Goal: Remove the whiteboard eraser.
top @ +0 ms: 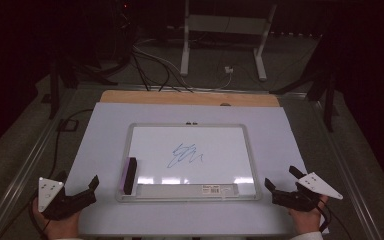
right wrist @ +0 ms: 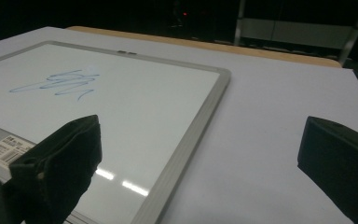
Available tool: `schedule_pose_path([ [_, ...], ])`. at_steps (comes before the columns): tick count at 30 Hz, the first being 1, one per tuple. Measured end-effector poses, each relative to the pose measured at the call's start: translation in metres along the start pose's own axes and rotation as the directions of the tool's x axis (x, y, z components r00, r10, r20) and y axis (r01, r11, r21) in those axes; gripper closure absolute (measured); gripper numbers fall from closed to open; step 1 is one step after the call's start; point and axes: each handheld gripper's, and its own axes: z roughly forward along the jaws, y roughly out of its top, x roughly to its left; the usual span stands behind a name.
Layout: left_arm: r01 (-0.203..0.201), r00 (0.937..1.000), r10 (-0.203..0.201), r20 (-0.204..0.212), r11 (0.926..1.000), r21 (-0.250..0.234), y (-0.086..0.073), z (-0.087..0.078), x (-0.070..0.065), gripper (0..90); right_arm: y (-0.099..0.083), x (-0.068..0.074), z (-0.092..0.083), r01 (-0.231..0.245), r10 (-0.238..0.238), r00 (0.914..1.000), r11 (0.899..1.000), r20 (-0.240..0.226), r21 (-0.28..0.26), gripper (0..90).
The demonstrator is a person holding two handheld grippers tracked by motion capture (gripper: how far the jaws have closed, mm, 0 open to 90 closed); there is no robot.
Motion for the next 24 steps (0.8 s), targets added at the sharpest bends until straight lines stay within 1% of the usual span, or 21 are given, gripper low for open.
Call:
schedule_pose_path([
  [3, -0.001, 1.0, 0.001, -0.001, 1.0, 0.001, 0.0, 0.001, -0.001, 0.5, 0.0, 0.001, -0.001, 0.01, -0.01, 0.9999, 1.0, -0.003, -0.005, 0.0],
  [4, 0.002, 1.0, -0.002, 0.0, 1.0, 0.0, 0.001, 0.001, -0.002, 0.5, 0.001, 0.001, -0.002, 0.005, -0.005, 0.9999, 1.0, -0.016, -0.006, 0.0],
  [5, 0.002, 1.0, -0.002, 0.0, 1.0, 0.0, 0.001, 0.001, -0.002, 0.5, 0.001, 0.001, -0.002, 0.005, -0.005, 0.9999, 1.0, -0.016, -0.006, 0.0],
  [7, 0.005, 1.0, -0.005, 0.002, 1.0, 0.0, 0.002, -0.001, -0.003, 0.5, 0.002, 0.0, -0.002, -0.007, 0.006, 0.9992, 1.0, -0.039, -0.008, 0.0],
  [11, 0.02, 0.9998, -0.02, -0.004, 0.9998, -0.006, 0.004, -0.003, -0.002, 0.5, 0.003, -0.001, -0.001, -0.002, 0.002, 0.9993, 1.0, -0.037, 0.004, 0.0],
  [12, 0.03, 0.9995, -0.03, -0.003, 0.9995, -0.009, 0.007, -0.003, 0.0, 0.5, 0.003, -0.001, -0.001, -0.003, 0.004, 0.9992, 1.0, -0.039, 0.006, 0.0],
  [14, 0.025, 0.9997, -0.025, -0.003, 0.9997, -0.004, 0.009, -0.003, 0.0, 0.5, 0.003, -0.001, -0.002, -0.005, 0.006, 0.9988, 1.0, -0.048, 0.014, 0.0],
  [15, 0.02, 0.9998, -0.019, -0.01, 0.9998, 0.011, 0.012, -0.004, -0.001, 0.6, 0.003, -0.001, -0.002, -0.005, 0.006, 0.999, 1.0, -0.044, 0.017, 0.0],
  [16, 0.02, 0.9998, -0.019, -0.01, 0.9998, 0.011, 0.012, -0.004, -0.001, 0.6, 0.003, -0.001, -0.002, -0.006, 0.007, 0.999, 1.0, -0.043, 0.016, 0.0],
  [17, 0.021, 0.9997, -0.021, -0.013, 0.9995, 0.023, 0.013, -0.003, -0.001, 0.6, 0.003, -0.002, -0.002, -0.011, 0.012, 0.999, 1.0, -0.043, 0.015, 0.0],
  [19, 0.025, 0.9996, -0.026, 0.014, 0.9988, 0.041, 0.015, -0.003, -0.002, 0.6, 0.003, -0.002, -0.003, -0.018, 0.018, 0.9991, 1.0, -0.037, 0.011, 0.0],
  [20, 0.025, 0.9996, -0.026, 0.014, 0.9988, 0.041, 0.015, -0.003, -0.002, 0.6, 0.003, -0.003, -0.003, -0.022, 0.022, 0.9992, 1.0, -0.033, 0.013, 0.0],
  [21, 0.017, 0.9996, -0.019, 0.023, 0.9982, 0.057, 0.016, -0.001, -0.004, 0.6, 0.003, -0.003, -0.003, -0.027, 0.027, 0.9992, 1.0, -0.03, 0.015, 0.0],
  [23, 0.012, 0.9993, -0.014, 0.035, 0.9982, 0.058, 0.019, -0.001, -0.007, 0.6, 0.003, -0.004, -0.003, -0.039, 0.039, 0.9989, 0.999, -0.025, 0.015, 0.0],
  [24, 0.003, 0.999, -0.006, 0.045, 0.9982, 0.059, 0.021, 0.0, -0.009, 0.6, 0.003, -0.004, -0.004, -0.044, 0.044, 0.9988, 0.999, -0.021, 0.012, 0.0],
])
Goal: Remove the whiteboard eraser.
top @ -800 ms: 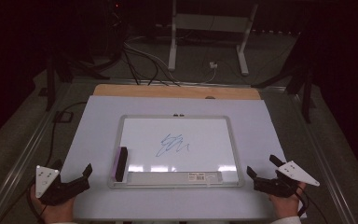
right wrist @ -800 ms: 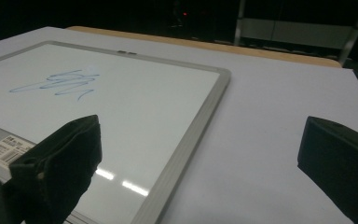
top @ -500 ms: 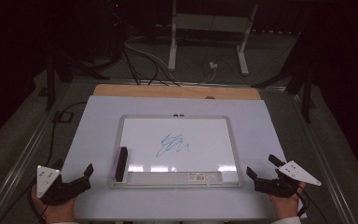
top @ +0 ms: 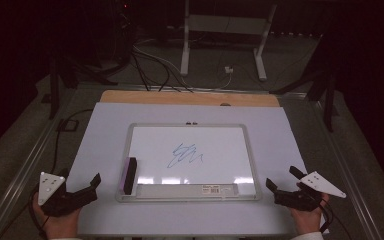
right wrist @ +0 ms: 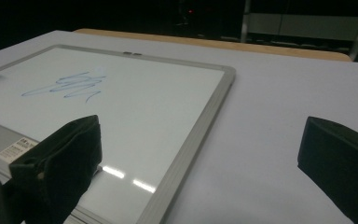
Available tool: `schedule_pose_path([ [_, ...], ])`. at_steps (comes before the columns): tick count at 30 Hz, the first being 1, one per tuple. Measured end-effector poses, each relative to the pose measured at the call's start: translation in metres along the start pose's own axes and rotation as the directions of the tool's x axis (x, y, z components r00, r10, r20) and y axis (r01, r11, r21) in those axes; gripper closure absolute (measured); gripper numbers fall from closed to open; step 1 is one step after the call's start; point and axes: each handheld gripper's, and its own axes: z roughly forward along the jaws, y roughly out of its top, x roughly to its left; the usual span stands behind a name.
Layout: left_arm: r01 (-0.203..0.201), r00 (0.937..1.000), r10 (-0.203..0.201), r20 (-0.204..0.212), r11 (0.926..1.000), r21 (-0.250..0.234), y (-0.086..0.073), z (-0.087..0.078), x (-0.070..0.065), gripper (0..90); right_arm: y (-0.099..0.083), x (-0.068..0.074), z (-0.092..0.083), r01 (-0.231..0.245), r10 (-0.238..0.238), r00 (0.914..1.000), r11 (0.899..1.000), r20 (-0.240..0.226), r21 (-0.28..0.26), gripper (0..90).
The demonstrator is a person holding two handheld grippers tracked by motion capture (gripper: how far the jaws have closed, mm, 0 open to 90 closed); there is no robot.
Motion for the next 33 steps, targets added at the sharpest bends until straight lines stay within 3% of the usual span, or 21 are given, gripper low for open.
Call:
schedule_pose_path([
  [5, -0.033, 0.9994, 0.032, 0.008, 0.9993, 0.02, 0.008, 0.003, -0.006, 0.6, 0.0, -0.003, -0.002, -0.023, 0.023, 0.9997, 1.0, 0.002, -0.008, 0.0],
  [10, -0.052, 0.9984, 0.051, 0.025, 0.9977, 0.044, 0.014, 0.009, -0.011, 0.6, 0.001, -0.001, 0.0, -0.013, 0.013, 0.9999, 1.0, 0.005, -0.007, 0.0],
  [13, -0.048, 0.9985, 0.046, 0.031, 0.9964, 0.07, 0.016, 0.014, -0.012, 0.6, 0.001, 0.0, 0.001, 0.008, -0.007, 0.9997, 1.0, 0.024, -0.001, 0.0],
  [22, -0.054, 0.9961, 0.045, 0.075, 0.9911, 0.122, 0.019, 0.026, -0.018, 0.6, 0.001, -0.003, 0.001, 0.003, -0.002, 0.999, 1.0, 0.045, -0.007, 0.0],
  [33, -0.054, 0.9896, 0.024, 0.142, 0.9757, 0.212, 0.02, 0.043, -0.021, 0.6, 0.0, -0.003, 0.002, -0.003, 0.003, 0.9988, 1.0, 0.048, -0.004, 0.0],
])
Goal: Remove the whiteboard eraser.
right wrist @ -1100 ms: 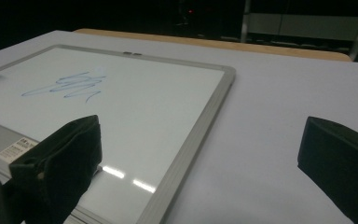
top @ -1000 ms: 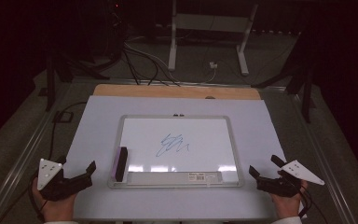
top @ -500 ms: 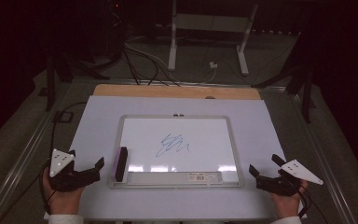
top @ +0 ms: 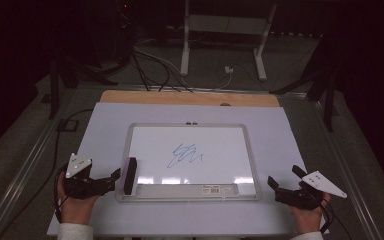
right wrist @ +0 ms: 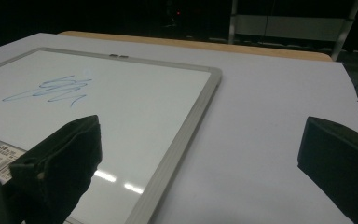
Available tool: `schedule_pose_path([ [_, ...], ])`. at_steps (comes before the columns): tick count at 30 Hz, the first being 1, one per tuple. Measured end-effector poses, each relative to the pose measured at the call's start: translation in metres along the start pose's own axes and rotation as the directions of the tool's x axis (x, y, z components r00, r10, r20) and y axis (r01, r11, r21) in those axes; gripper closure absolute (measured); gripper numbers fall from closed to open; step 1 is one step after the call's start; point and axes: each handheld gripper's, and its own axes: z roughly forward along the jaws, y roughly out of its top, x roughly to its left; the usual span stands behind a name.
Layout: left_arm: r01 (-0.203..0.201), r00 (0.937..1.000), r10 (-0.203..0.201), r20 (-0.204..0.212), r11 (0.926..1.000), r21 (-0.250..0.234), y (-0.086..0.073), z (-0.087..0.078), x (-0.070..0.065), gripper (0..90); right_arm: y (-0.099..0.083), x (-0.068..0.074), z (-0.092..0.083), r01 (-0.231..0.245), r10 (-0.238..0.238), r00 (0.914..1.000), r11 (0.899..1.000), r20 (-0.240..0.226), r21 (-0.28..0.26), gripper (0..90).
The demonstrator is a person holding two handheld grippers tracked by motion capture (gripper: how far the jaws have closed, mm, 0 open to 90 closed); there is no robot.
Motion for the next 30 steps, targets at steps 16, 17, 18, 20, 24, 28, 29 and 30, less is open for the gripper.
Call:
schedule_pose_path([
  [16, 0.007, 0.9985, -0.012, 0.054, 0.9944, 0.106, 0.0, 0.013, 0.003, 2.2, -0.001, 0.001, 0.002, 0.0, 0.0, 1.0, 1.0, 0.0, 0.014, 0.0],
  [17, 0.013, 0.9986, -0.019, 0.048, 0.9925, 0.121, -0.001, 0.015, 0.004, 2.2, -0.001, 0.001, 0.002, 0.0, 0.0, 1.0, 1.0, 0.0, 0.014, 0.0],
  [18, 0.018, 0.9986, -0.025, 0.046, 0.991, 0.132, -0.002, 0.017, 0.004, 5.8, -0.001, 0.001, 0.003, -0.001, 0.001, 1.0, 1.0, 0.0, 0.017, 0.0],
  [20, 0.022, 0.9984, -0.029, 0.048, 0.9879, 0.154, -0.004, 0.019, 0.004, 7.5, -0.001, 0.001, 0.003, -0.001, 0.001, 1.0, 1.0, 0.0, 0.018, 0.0],
  [24, 0.016, 0.9969, -0.028, 0.074, 0.9853, 0.17, -0.006, 0.021, 0.001, 28.3, -0.002, 0.002, 0.004, 0.002, -0.002, 1.0, 1.0, -0.001, 0.022, 0.0],
  [28, -0.011, 0.9939, -0.01, 0.11, 0.9816, 0.19, -0.008, 0.023, -0.003, 42.0, -0.001, 0.002, 0.004, 0.004, -0.004, 1.0, 1.0, 0.003, 0.024, 0.0],
  [29, -0.011, 0.9933, -0.012, 0.115, 0.9812, 0.193, -0.008, 0.024, -0.004, 43.0, -0.002, 0.002, 0.004, 0.005, -0.005, 1.0, 1.0, 0.004, 0.025, 0.0],
  [30, -0.006, 0.9924, -0.019, 0.122, 0.9809, 0.194, -0.009, 0.025, -0.005, 43.8, -0.002, 0.001, 0.004, 0.005, -0.006, 1.0, 1.0, 0.004, 0.026, 0.0],
])
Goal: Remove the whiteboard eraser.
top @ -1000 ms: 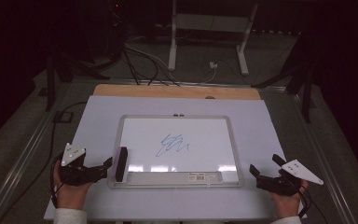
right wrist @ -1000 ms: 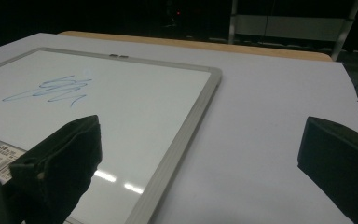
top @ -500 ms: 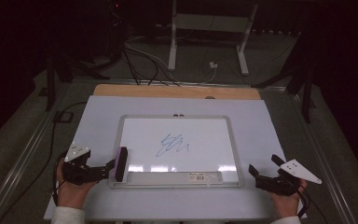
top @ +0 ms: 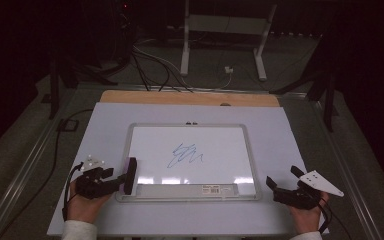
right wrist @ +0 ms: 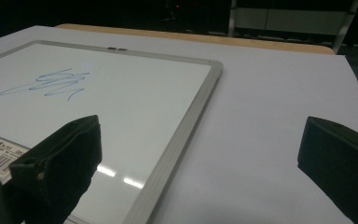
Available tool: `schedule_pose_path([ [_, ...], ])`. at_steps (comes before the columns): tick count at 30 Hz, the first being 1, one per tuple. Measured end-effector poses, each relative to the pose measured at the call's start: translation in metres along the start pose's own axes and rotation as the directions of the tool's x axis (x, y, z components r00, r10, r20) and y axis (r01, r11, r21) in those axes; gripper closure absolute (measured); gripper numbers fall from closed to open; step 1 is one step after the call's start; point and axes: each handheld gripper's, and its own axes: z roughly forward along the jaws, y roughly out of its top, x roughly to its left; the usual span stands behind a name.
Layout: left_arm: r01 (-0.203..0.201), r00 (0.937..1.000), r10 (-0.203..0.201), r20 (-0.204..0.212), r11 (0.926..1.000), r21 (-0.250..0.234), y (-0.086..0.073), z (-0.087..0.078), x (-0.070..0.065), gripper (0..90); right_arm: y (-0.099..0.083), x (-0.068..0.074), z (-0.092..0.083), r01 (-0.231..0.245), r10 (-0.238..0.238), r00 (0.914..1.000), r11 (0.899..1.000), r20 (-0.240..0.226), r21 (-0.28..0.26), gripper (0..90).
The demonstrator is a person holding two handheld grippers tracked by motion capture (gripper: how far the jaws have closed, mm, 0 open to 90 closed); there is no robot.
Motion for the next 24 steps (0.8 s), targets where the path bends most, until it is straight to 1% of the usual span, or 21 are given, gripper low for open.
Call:
schedule_pose_path([
  [3, 0.009, 0.9999, -0.009, 0.007, 1.0, 0.003, 0.0, 0.001, 0.0, 44.1, 0.0, 0.0, 0.0, -0.002, 0.002, 1.0, 1.0, 0.0, 0.002, 0.0],
  [6, 0.024, 0.9996, -0.024, 0.018, 0.9997, 0.007, 0.0, 0.002, -0.001, 47.4, 0.0, 0.001, 0.001, 0.0, 0.0, 1.0, 1.0, -0.002, 0.003, 0.0],
  [9, 0.032, 0.9993, -0.032, 0.019, 0.9995, 0.005, -0.001, 0.003, -0.002, 47.8, 0.0, 0.002, 0.001, -0.004, 0.004, 1.0, 1.0, -0.009, 0.003, 0.0],
  [11, 0.042, 0.9985, -0.042, 0.034, 0.9991, 0.005, -0.001, 0.004, -0.002, 47.6, 0.0, 0.002, 0.001, -0.001, 0.001, 1.0, 1.0, -0.009, 0.003, 0.0],
  [13, 0.041, 0.998, -0.042, 0.048, 0.9991, 0.007, -0.001, 0.006, -0.005, 46.1, 0.0, 0.002, 0.001, -0.001, 0.001, 1.0, 1.0, -0.01, 0.005, 0.0],
  [15, 0.033, 0.9979, -0.033, 0.055, 0.9994, 0.014, 0.001, 0.013, -0.012, 43.9, 0.0, 0.002, 0.001, -0.002, 0.002, 0.9999, 1.0, -0.01, 0.005, 0.0],
  [19, 0.032, 0.9969, -0.034, 0.07, 0.9992, 0.022, 0.002, 0.019, -0.015, 41.9, 0.0, 0.002, 0.0, -0.004, 0.004, 0.9999, 1.0, -0.009, 0.003, 0.0],
  [21, 0.025, 0.9982, -0.027, 0.053, 0.9991, 0.034, 0.002, 0.023, -0.017, 41.1, 0.0, 0.001, 0.0, -0.005, 0.005, 1.0, 1.0, -0.008, 0.001, 0.0],
  [22, 0.018, 0.9991, -0.02, 0.036, 0.9988, 0.046, 0.001, 0.024, -0.018, 39.3, 0.0, 0.0, 0.0, -0.006, 0.006, 0.9999, 1.0, -0.009, 0.001, 0.0],
  [24, 0.021, 0.9992, -0.023, 0.032, 0.9982, 0.056, -0.001, 0.027, -0.017, 39.0, 0.0, 0.0, 0.0, -0.006, 0.006, 0.9999, 1.0, -0.009, 0.0, 0.0],
])
